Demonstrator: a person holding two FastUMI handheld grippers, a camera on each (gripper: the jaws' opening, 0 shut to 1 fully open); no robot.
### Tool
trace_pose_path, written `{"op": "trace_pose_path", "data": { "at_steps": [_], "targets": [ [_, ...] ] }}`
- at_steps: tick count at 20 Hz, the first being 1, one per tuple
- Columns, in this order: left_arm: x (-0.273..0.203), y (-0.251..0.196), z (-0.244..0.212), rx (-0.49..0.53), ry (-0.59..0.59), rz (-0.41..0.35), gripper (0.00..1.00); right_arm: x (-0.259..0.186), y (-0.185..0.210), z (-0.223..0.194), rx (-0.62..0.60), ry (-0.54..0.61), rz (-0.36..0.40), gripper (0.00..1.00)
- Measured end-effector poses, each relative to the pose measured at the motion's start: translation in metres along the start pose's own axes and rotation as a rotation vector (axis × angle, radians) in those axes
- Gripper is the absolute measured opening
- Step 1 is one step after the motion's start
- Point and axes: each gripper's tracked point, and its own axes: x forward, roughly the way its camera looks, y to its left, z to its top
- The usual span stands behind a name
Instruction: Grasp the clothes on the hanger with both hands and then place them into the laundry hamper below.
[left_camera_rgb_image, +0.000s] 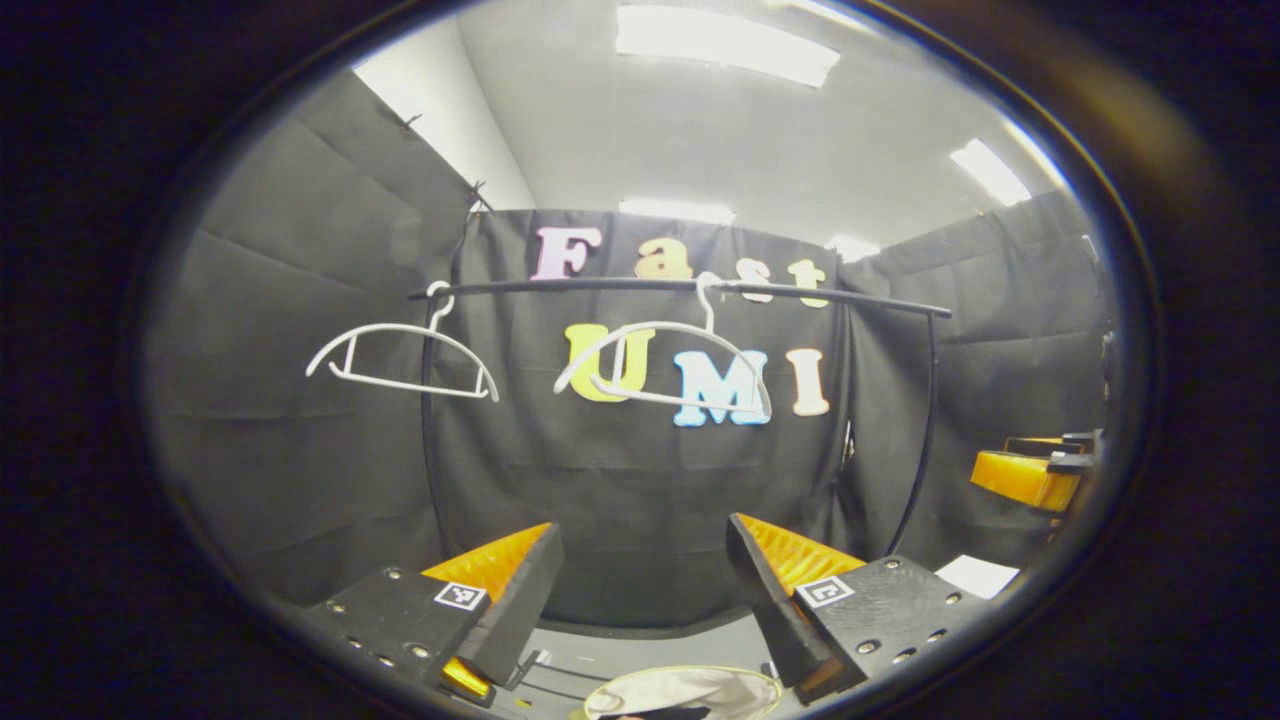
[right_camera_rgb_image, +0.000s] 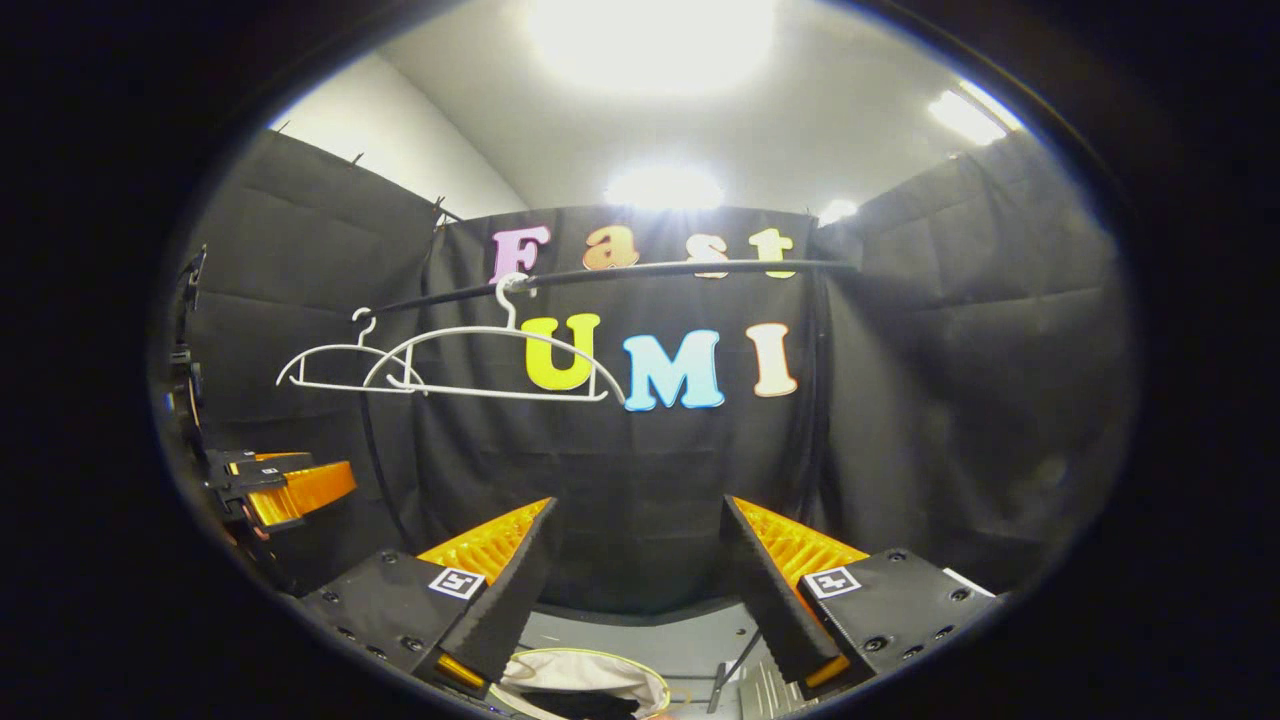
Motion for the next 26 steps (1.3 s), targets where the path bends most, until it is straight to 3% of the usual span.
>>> {"op": "trace_pose_path", "data": {
  "at_steps": [8,9,26],
  "targets": [
    [-0.049,-0.012,0.030,0.068,-0.073,0.075,0.97,-0.040,-0.050,-0.002,-0.018,-0.036,-0.057,1.00],
    [-0.054,-0.016,0.031,0.071,-0.080,0.073,0.97,-0.042,-0.054,-0.002,-0.021,-0.044,-0.063,0.96],
    [-0.066,-0.033,0.036,0.079,-0.083,0.052,0.97,-0.056,-0.061,0.000,-0.016,-0.085,-0.086,1.00]
  ]
}}
